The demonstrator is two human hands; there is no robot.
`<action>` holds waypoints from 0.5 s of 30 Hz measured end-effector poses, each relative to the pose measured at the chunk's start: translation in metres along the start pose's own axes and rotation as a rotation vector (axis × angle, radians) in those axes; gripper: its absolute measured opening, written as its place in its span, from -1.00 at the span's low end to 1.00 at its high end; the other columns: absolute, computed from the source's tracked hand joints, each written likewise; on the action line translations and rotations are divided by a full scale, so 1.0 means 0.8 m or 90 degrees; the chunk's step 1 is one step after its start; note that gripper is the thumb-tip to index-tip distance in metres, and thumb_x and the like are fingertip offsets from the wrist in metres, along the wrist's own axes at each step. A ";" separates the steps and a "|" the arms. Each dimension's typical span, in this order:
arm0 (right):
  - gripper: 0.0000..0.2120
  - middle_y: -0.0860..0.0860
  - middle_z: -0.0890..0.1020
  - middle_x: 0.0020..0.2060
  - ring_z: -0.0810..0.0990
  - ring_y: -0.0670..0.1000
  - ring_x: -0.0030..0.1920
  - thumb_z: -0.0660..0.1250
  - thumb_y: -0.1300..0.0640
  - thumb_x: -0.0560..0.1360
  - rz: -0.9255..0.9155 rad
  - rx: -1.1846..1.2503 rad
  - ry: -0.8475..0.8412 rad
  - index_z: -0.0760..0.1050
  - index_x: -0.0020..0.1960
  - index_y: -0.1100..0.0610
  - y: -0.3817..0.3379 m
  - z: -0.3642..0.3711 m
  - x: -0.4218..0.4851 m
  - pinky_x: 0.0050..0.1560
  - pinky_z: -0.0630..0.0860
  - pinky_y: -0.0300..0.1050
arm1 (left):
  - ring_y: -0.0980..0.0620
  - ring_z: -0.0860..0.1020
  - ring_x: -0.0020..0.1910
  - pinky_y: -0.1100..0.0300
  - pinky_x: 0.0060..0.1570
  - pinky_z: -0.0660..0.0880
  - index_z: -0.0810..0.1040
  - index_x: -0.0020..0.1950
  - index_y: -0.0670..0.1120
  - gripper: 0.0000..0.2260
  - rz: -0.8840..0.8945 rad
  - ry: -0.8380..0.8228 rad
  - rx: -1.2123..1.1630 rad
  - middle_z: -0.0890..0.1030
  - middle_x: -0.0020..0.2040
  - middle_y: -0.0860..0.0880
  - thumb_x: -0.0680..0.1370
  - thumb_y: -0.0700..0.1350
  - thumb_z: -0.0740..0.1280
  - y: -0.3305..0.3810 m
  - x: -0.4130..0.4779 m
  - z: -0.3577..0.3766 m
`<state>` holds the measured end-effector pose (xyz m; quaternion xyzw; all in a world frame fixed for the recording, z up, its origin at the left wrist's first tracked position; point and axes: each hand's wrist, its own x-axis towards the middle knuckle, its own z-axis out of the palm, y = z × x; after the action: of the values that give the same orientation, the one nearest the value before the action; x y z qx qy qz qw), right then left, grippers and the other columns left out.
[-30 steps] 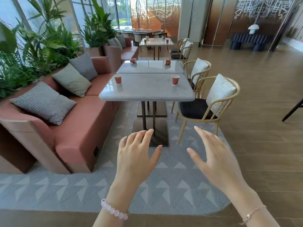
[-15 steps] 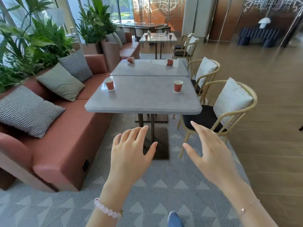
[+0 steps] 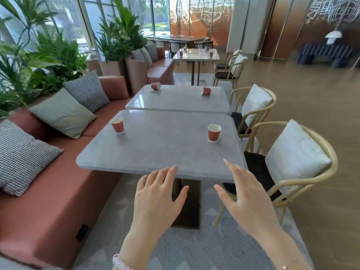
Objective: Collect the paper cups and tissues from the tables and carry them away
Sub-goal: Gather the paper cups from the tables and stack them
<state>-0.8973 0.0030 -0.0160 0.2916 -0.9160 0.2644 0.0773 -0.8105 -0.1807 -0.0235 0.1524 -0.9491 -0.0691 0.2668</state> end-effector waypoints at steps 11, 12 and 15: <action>-0.37 -0.11 0.32 0.43 0.25 -0.08 0.43 0.19 -0.21 0.51 0.047 -0.014 -0.003 0.12 0.51 -0.05 0.060 0.059 0.172 0.39 0.27 -0.07 | -0.08 0.60 0.08 -0.07 0.10 0.49 0.54 0.26 -0.07 -0.53 0.047 -0.075 -0.022 0.64 0.11 -0.01 0.43 0.14 0.41 -0.030 0.175 0.127; -0.37 -0.12 0.31 0.43 0.24 -0.09 0.43 0.18 -0.21 0.51 0.053 -0.020 -0.001 0.11 0.51 -0.06 0.065 0.065 0.190 0.39 0.26 -0.07 | -0.08 0.60 0.08 -0.06 0.09 0.49 0.54 0.26 -0.07 -0.53 0.055 -0.078 -0.024 0.64 0.11 -0.01 0.43 0.14 0.41 -0.034 0.193 0.139; -0.39 -0.12 0.33 0.42 0.26 -0.06 0.43 0.18 -0.20 0.51 0.083 -0.026 0.008 0.14 0.50 -0.05 0.074 0.080 0.242 0.38 0.25 -0.08 | -0.07 0.60 0.06 -0.03 0.08 0.49 0.54 0.25 -0.07 -0.55 0.091 -0.091 -0.044 0.64 0.10 0.00 0.44 0.13 0.39 -0.047 0.245 0.173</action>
<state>-1.0888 -0.0850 -0.0391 0.2277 -0.9377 0.2523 0.0717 -1.0332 -0.2735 -0.0534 0.0697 -0.9712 -0.0931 0.2081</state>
